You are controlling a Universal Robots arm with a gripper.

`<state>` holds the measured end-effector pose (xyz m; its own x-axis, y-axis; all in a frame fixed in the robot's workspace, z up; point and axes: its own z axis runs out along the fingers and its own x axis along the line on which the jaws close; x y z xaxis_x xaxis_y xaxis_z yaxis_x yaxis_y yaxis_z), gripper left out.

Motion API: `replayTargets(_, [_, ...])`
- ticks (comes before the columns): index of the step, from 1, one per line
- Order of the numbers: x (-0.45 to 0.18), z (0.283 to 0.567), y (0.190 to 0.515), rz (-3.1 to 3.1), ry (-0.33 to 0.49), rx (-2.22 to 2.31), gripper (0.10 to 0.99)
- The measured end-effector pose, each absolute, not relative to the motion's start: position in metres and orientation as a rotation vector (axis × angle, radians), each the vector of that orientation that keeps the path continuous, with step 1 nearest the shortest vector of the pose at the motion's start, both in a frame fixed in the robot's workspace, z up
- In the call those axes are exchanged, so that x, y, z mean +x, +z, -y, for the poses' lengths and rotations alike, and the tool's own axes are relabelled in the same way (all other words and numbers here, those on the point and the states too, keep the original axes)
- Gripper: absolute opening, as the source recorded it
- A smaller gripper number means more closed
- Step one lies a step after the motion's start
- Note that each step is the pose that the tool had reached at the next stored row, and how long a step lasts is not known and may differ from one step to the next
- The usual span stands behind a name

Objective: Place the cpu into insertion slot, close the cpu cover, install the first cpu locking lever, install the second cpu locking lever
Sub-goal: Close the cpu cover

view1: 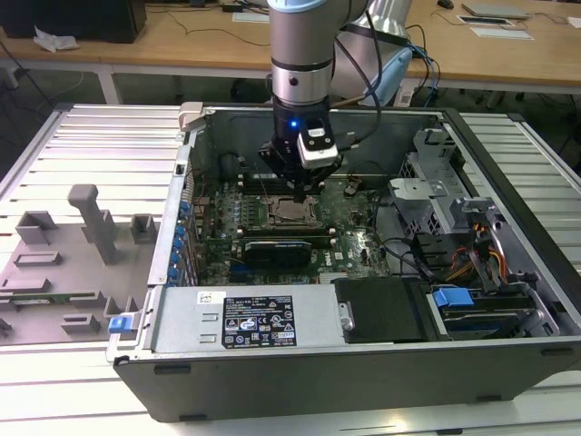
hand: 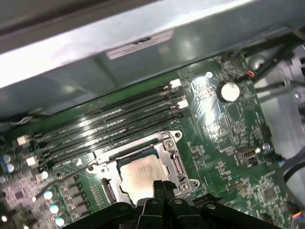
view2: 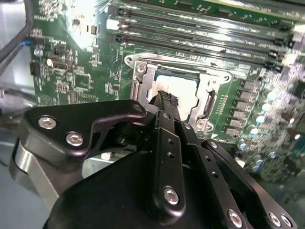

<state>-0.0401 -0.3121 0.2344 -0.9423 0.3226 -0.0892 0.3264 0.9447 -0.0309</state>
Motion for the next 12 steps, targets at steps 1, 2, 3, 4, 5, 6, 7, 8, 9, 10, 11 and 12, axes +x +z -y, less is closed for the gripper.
replayTargets(1, [-0.0401,0.3121,0.2344,-3.021,-0.068,0.470,0.106])
replayTargets(2, [-0.0401,0.3121,0.2344,-3.026,-0.068,0.431,0.106])
replayTargets(3, [-0.0401,0.3120,0.2343,-3.028,-0.067,0.412,0.106])
replayTargets(4, [-0.0401,0.3121,0.2344,-3.031,-0.067,0.390,0.106])
replayTargets(5, [-0.0401,0.3121,0.2344,-3.033,-0.068,0.371,0.106])
replayTargets(6, [-0.0401,0.3121,0.2344,-3.035,-0.068,0.349,0.106])
replayTargets(7, [-0.0401,0.3121,0.2344,-3.038,-0.068,0.322,0.106])
replayTargets(8, [-0.0401,0.3121,0.2344,-3.039,-0.068,0.300,0.106])
replayTargets(9, [-0.0401,0.3121,0.2344,-3.041,-0.068,0.280,0.106])
replayTargets(10, [-0.0401,0.3121,0.2344,-3.042,-0.068,0.260,0.106])
replayTargets(11, [-0.0401,0.3121,0.2344,-3.044,-0.069,0.226,0.106])
replayTargets(12, [-0.0401,0.3121,0.2344,-3.045,-0.069,0.209,0.106])
